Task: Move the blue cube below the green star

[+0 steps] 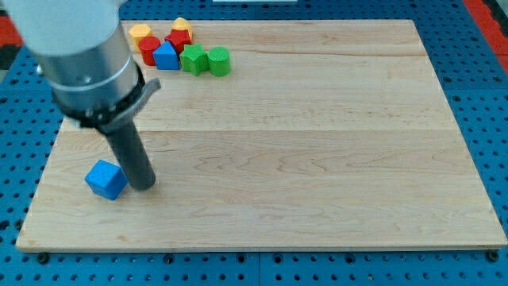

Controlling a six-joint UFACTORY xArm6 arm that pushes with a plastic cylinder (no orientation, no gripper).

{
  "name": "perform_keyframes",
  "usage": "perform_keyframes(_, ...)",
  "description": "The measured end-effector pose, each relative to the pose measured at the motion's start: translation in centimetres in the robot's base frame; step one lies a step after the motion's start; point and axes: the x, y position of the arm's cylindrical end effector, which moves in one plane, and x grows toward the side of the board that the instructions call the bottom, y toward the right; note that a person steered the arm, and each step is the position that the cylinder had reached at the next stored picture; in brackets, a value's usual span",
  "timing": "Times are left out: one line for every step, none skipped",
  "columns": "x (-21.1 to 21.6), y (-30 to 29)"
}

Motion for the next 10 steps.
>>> perform_keyframes(3.0, -4.1)
perform_keyframes(-2.3, -8.0)
perform_keyframes(-7.1, -1.0)
perform_keyframes(-4.4, -1.1)
perform_keyframes(-3.8, 2.1)
perform_keyframes(-9.5, 3.7)
perform_keyframes(-16.2, 2.1)
perform_keyframes(-15.8, 4.2)
perform_keyframes(-15.9, 5.6)
perform_keyframes(-18.9, 5.4)
